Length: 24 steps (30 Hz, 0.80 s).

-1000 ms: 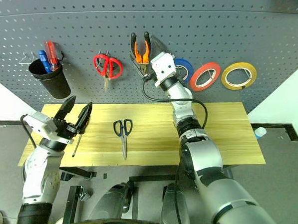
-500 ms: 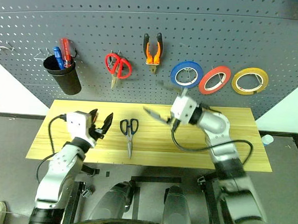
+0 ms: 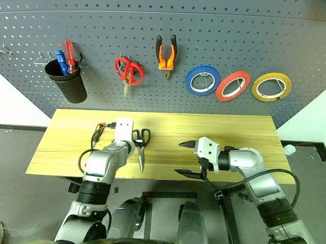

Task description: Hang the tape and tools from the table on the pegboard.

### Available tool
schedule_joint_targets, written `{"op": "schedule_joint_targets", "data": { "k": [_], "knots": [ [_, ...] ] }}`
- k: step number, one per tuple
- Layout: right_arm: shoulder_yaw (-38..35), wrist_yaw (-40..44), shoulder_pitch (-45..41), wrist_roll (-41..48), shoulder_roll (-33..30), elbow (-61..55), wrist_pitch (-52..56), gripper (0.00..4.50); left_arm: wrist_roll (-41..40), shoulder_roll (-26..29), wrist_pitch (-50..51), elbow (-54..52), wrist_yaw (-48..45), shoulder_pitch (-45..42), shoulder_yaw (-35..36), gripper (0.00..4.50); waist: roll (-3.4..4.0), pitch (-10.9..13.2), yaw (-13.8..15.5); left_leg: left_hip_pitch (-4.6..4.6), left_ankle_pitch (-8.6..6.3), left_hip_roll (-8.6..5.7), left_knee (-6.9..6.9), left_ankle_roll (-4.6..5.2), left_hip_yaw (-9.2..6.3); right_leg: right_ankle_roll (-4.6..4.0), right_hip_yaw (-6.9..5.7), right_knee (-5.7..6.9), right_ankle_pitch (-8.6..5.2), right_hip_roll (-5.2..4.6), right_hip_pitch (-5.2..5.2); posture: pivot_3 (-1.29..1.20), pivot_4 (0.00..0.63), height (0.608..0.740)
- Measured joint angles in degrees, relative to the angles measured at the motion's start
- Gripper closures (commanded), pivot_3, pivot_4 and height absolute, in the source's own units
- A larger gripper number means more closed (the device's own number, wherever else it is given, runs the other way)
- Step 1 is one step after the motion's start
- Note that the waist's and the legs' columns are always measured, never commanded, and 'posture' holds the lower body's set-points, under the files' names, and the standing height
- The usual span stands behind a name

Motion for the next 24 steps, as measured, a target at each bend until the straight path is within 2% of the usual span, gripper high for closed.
{"op": "schedule_joint_targets", "data": {
  "k": [4, 9, 15, 20, 23, 24],
  "knots": [
    [-0.1, -1.1, 1.3, -1.3, 0.3, 0.9, -2.4, 0.0, 0.0, -1.1, 0.2, 4.6, 1.0, -2.0, 0.9, 0.02, 0.0, 0.0, -0.1, -0.04, 0.0, 0.0, 0.01, 0.0, 0.03, 0.33, 0.01, -0.19, 0.26, 0.0, 0.03, -0.07, 0.127, 0.74],
    [-0.1, -2.3, 1.9, -2.4, 1.2, 1.9, -4.7, 0.0, -1.8, -2.8, 0.9, 12.2, 3.6, -6.4, 8.0, 0.02, -0.01, 0.0, -0.1, -0.06, 0.0, 0.0, 0.06, 0.0, 0.05, 0.4, 0.01, -0.21, 0.31, -0.01, 0.05, -0.08, 0.126, 0.74],
    [-0.3, -3.3, 2.8, -3.0, 1.4, 2.1, -6.3, 0.0, -4.1, -1.8, 0.2, 18.6, 6.3, -9.3, 12.9, 0.02, -0.01, -0.1, -0.2, 0.01, 0.01, 0.01, 0.09, -0.01, 0.06, 0.42, 0.01, -0.22, 0.38, 0.0, 0.12, -0.08, 0.126, 0.74],
    [-0.3, -4.0, 3.3, -3.2, 1.5, 2.0, -6.7, 0.0, -5.6, -0.9, -2.3, 24.5, 8.4, -12.3, 14.1, 0.02, -0.02, -0.2, -0.3, 0.19, -0.06, 0.02, 0.18, -0.11, 0.11, 0.39, 0.01, -0.32, 0.43, 0.0, 0.41, -0.09, 0.122, 0.74],
    [-0.3, -4.5, 3.4, -3.6, 1.6, 1.9, -6.7, 0.0, -6.2, -0.7, -3.0, 26.6, 9.4, -13.4, 14.3, 0.57, 0.01, -0.4, -0.4, 0.23, -0.08, 0.02, 0.23, -0.15, 0.15, 0.4, 0.01, -0.34, 0.44, -0.02, 0.49, -0.09, 0.121, 0.74],
    [-0.3, -4.5, 3.4, -3.6, 1.6, 1.8, -6.6, 0.0, -6.3, -0.6, -3.0, 27.0, 9.5, -13.7, 14.4, 0.9, 0.01, -0.4, -0.4, 0.22, -0.08, 0.02, 0.24, -0.16, 0.16, 0.4, 0.01, -0.34, 0.44, -0.02, 0.49, -0.1, 0.12, 0.74]
  ]
}}
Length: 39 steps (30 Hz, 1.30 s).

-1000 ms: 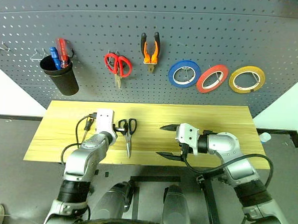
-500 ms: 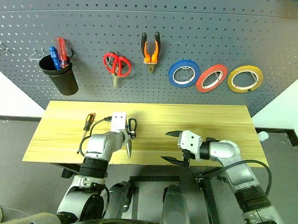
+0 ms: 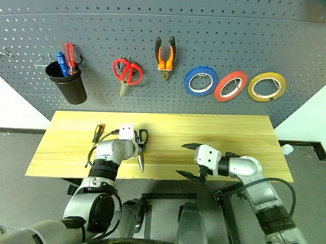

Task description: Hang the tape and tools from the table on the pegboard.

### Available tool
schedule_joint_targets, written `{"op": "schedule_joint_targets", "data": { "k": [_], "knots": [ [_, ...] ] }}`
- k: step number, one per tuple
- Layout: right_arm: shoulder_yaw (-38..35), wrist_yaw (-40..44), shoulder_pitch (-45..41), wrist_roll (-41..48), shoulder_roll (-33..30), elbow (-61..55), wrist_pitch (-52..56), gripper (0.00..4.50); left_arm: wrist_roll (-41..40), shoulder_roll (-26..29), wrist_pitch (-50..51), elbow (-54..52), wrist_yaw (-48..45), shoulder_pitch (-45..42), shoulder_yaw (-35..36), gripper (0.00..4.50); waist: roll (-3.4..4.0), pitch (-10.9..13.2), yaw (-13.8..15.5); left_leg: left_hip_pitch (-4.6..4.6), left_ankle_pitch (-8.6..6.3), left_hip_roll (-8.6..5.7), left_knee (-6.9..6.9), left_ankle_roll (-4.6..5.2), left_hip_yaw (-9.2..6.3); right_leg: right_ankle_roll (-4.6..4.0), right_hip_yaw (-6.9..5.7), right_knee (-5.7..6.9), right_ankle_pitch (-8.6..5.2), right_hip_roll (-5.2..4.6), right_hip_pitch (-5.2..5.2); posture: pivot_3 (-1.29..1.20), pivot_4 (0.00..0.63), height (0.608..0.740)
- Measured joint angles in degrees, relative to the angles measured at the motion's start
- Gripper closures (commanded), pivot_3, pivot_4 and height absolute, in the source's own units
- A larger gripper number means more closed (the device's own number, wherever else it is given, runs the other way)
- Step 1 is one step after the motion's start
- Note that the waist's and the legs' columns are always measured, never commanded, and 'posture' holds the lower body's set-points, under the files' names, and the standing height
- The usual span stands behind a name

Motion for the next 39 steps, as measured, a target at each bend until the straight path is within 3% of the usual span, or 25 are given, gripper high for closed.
{"op": "schedule_joint_targets", "data": {
  "k": [8, 17, 23, 31, 37, 39],
  "knots": [
    [0.0, -0.6, 0.0, -0.2, 0.5, -0.6, 0.2, 0.0, -1.6, 0.2, 0.2, 2.2, 1.3, -2.0, 1.1, 3.57, 0.0, 0.0, 0.1, -0.02, 0.09, 0.0, -0.01, 0.13, -0.01, 0.17, 0.01, -0.03, 0.09, -0.01, 0.0, -0.1, 0.115, 0.74],
    [0.0, -0.7, -0.3, 0.5, 1.7, -1.5, 1.5, 0.0, -3.7, 0.2, 0.5, 3.0, 2.4, -2.8, 1.6, 3.63, -0.02, 0.0, 0.0, -0.01, 0.1, 0.0, 0.0, 0.11, 0.0, 0.19, 0.01, -0.02, 0.12, -0.01, 0.02, -0.09, 0.109, 0.74],
    [-2.7, -1.0, -1.9, 7.0, 4.7, -5.4, 5.7, 0.0, -3.6, 0.7, 1.0, -1.0, 0.2, -2.7, -0.9, 3.63, -0.04, 0.0, 0.0, -0.07, 0.11, 0.0, -0.01, 0.1, -0.01, 0.19, 0.02, -0.03, 0.13, 0.0, -0.04, -0.08, 0.11, 0.74],
    [-5.7, -0.5, -3.7, 14.7, 7.0, -8.5, 11.1, 0.0, -2.6, 6.8, 1.0, -13.1, -9.5, 1.9, -7.6, 3.63, -0.02, 0.0, -0.2, -0.06, 0.15, 0.02, -0.08, 0.08, 0.0, 0.13, 0.08, 0.04, 0.16, 0.02, -0.12, -0.07, 0.109, 0.74],
    [-6.2, -0.6, -4.5, 14.8, 7.4, -8.9, 11.5, 0.0, -1.5, 8.3, 1.8, -13.7, -10.9, 4.3, -8.0, 3.63, -0.03, -0.1, 0.2, -0.04, 0.17, 0.01, -0.04, 0.05, -0.01, 0.11, 0.08, 0.03, 0.18, 0.02, -0.09, -0.07, 0.108, 0.74],
    [-6.2, -0.5, -4.3, 14.6, 7.4, -8.9, 11.4, 0.0, -1.6, 8.6, 1.4, -13.7, -12.2, 4.3, -8.0, 3.28, -0.03, -0.1, 0.1, -0.04, 0.17, 0.01, -0.05, 0.05, -0.01, 0.11, 0.08, 0.03, 0.18, 0.02, -0.09, -0.08, 0.108, 0.74]
  ]
}}
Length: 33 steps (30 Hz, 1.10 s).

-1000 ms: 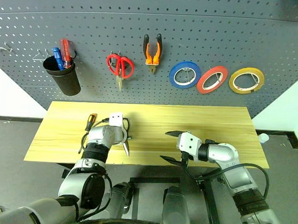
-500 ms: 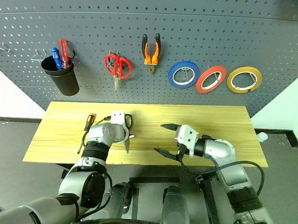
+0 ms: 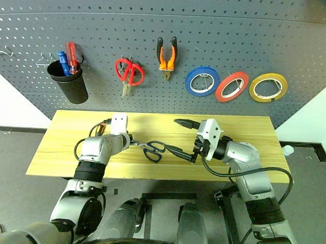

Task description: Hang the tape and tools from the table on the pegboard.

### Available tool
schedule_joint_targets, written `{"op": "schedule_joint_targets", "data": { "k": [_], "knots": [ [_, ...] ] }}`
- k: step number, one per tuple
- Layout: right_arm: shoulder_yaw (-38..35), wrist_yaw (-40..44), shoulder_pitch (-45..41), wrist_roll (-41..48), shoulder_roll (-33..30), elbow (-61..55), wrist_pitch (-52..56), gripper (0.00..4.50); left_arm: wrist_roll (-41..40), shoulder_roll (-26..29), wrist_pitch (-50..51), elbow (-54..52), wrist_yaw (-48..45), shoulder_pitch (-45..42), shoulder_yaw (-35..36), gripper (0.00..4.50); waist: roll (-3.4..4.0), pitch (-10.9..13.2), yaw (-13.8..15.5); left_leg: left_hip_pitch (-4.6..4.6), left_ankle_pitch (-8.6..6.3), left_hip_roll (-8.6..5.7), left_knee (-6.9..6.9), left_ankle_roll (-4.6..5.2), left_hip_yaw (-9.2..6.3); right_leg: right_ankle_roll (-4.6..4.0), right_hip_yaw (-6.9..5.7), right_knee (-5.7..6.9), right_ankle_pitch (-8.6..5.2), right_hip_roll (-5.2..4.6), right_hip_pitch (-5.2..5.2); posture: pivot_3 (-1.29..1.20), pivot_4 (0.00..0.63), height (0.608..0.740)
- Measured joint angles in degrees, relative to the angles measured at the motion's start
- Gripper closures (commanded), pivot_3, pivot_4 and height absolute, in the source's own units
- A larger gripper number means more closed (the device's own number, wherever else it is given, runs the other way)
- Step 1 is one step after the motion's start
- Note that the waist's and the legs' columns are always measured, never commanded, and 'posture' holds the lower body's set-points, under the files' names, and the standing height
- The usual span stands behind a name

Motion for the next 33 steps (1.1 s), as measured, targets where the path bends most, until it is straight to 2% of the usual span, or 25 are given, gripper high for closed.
{"op": "schedule_joint_targets", "data": {
  "k": [1, 6, 9, 12, 14, 18, 22, 28, 31, 33],
  "knots": [
    [0.0, 0.0, 0.2, -0.1, 0.0, 0.0, 0.0, 0.0, 0.0, 0.8, -0.2, 0.1, -1.8, 0.0, -0.7, 3.12, 0.0, 0.0, -0.1, 0.0, 0.0, 0.0, -0.01, 0.0, 0.0, 0.0, 0.0, 0.0, 0.0, 0.0, -0.01, -0.08, 0.108, 0.74],
    [0.0, -0.1, 1.3, -0.8, 0.1, 0.0, -0.2, 0.0, 0.4, 7.0, -3.9, 2.8, -12.9, -1.8, -6.3, 1.56, 0.01, 0.0, -0.3, 0.01, 0.02, 0.01, -0.01, -0.02, 0.01, -0.03, 0.0, 0.04, 0.02, 0.02, -0.03, -0.09, 0.105, 0.74],
    [0.0, -0.4, 1.4, -1.4, 0.2, 0.0, -0.4, 0.0, 3.4, 13.4, -9.9, 7.0, -22.6, -4.1, -14.0, 1.56, 0.01, 0.0, -0.4, 0.03, 0.05, 0.02, -0.01, -0.05, 0.02, -0.06, 0.01, 0.06, 0.04, 0.03, -0.03, -0.09, 0.104, 0.74],
    [0.0, -0.7, 1.7, -1.9, 0.3, 0.0, -0.6, 0.0, 9.1, 21.1, -20.5, 11.3, -35.4, -6.5, -24.2, 1.56, 0.04, 0.0, -0.4, 0.02, 0.05, 0.03, -0.05, -0.06, 0.04, -0.09, 0.03, 0.05, 0.05, 0.04, -0.05, -0.09, 0.103, 0.74],
    [0.0, -1.0, 1.9, -2.2, 0.5, 0.0, -0.7, 0.0, 11.8, 23.4, -25.4, 14.2, -41.1, -8.0, -28.2, 1.56, 0.04, 0.0, -0.3, 0.02, 0.05, 0.03, -0.06, -0.06, 0.04, -0.09, 0.04, 0.02, 0.05, 0.03, -0.05, -0.09, 0.102, 0.74],
    [0.0, -1.5, 2.0, -2.7, 1.1, 0.1, -1.1, 0.0, 16.8, 24.6, -35.6, 23.4, -49.8, -11.4, -34.0, 1.56, 0.03, 0.0, -0.2, 0.01, 0.05, 0.03, -0.07, -0.06, 0.04, -0.08, 0.04, 0.01, 0.04, 0.02, -0.05, -0.1, 0.097, 0.74],
    [0.0, -2.4, 2.5, -3.3, 1.7, 0.3, -1.5, 0.0, 22.5, 24.6, -50.4, 34.5, -59.2, -17.4, -39.4, 1.56, 0.02, 0.0, -0.2, 0.0, 0.05, 0.02, -0.05, -0.06, 0.05, -0.07, 0.04, 0.01, 0.04, 0.02, -0.05, -0.13, 0.09, 0.74],
    [-0.1, -4.0, 4.0, -4.0, 1.9, 0.2, -1.8, 0.0, 27.5, 21.5, -61.8, 45.2, -63.9, -22.5, -41.2, 1.56, 0.0, 0.0, -0.9, -0.01, 0.06, 0.02, -0.05, -0.04, 0.07, -0.03, 0.04, 0.01, 0.04, 0.02, -0.04, -0.18, 0.082, 0.74],
    [-0.3, -5.1, 5.6, -4.4, 1.9, -0.3, -1.8, 0.0, 29.5, 20.0, -65.2, 49.5, -67.4, -23.8, -42.0, 0.99, -0.01, -0.1, -1.9, -0.01, 0.06, 0.02, -0.03, -0.03, 0.08, 0.02, 0.04, 0.01, 0.06, 0.02, -0.03, -0.21, 0.078, 0.74],
    [-0.5, -5.9, 6.3, -4.4, 1.9, -0.7, -1.8, 0.0, 31.1, 19.0, -66.9, 51.7, -67.4, -24.6, -42.6, 0.36, -0.02, -0.1, -2.5, -0.01, 0.07, 0.02, 0.0, -0.03, 0.08, 0.06, 0.04, 0.03, 0.08, 0.02, -0.02, -0.22, 0.076, 0.74]
  ]
}}
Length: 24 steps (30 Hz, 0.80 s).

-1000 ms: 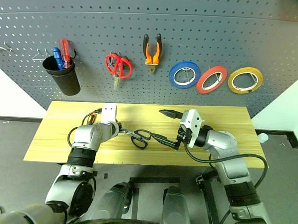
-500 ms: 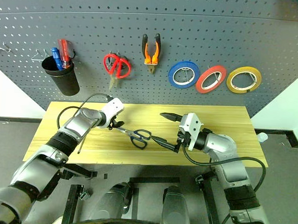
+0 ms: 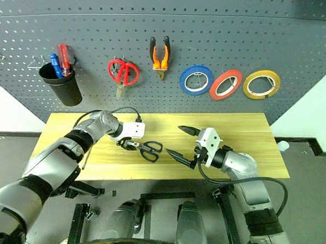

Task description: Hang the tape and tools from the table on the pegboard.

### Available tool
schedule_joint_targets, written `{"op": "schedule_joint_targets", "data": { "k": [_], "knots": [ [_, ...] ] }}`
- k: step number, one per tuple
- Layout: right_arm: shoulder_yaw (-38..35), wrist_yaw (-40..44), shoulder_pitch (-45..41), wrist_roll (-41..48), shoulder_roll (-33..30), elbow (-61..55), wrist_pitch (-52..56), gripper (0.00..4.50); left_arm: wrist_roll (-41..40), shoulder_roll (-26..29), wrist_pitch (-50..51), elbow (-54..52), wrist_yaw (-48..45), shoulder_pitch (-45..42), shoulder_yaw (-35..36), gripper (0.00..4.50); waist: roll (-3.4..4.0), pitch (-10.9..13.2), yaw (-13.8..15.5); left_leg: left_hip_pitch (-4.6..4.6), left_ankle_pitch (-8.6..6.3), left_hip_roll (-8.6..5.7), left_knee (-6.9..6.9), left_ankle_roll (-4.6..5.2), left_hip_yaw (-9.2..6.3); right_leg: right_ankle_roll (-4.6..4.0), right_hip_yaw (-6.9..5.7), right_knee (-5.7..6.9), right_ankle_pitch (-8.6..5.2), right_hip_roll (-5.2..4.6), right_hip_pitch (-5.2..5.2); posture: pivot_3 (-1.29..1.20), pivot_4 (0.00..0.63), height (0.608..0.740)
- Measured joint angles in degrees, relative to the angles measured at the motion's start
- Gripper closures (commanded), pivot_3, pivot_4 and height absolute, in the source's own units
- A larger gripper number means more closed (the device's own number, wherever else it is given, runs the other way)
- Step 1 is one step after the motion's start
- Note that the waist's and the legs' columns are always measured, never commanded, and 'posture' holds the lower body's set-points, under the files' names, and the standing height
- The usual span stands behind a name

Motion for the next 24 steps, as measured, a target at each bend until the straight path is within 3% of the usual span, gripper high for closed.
{"op": "schedule_joint_targets", "data": {
  "k": [1, 10, 24],
  "knots": [
    [0.0, -0.5, 0.5, 0.0, 0.0, -0.4, 0.0, 0.0, 1.3, -0.4, -1.2, 1.1, 0.7, -0.5, -0.3, 0.03, -0.01, 0.0, -0.5, 0.0, 0.0, 0.0, 0.02, 0.0, 0.0, 0.02, 0.0, 0.02, 0.01, 0.0, 0.01, -0.23, 0.076, 0.74],
    [-0.7, -3.8, 4.0, -0.5, 0.0, -4.1, 0.0, 0.0, 8.1, -2.2, -2.8, 6.6, 5.5, -2.7, -1.9, 0.03, -0.13, -0.3, -3.6, 0.01, 0.0, 0.01, 0.06, 0.01, 0.0, 0.07, 0.0, 0.06, 0.01, -0.02, 0.04, -0.29, 0.076, 0.74],
    [-2.2, -6.1, 6.4, -0.5, -0.5, -6.5, 0.2, 0.0, 13.5, -1.1, -4.5, 7.9, 5.5, -0.7, -3.4, 0.03, -0.18, -0.9, -8.4, 0.04, 0.0, 0.01, 0.11, 0.01, -0.05, 0.08, 0.0, 0.22, 0.01, -0.04, 0.04, -0.31, 0.08, 0.74]
  ]
}}
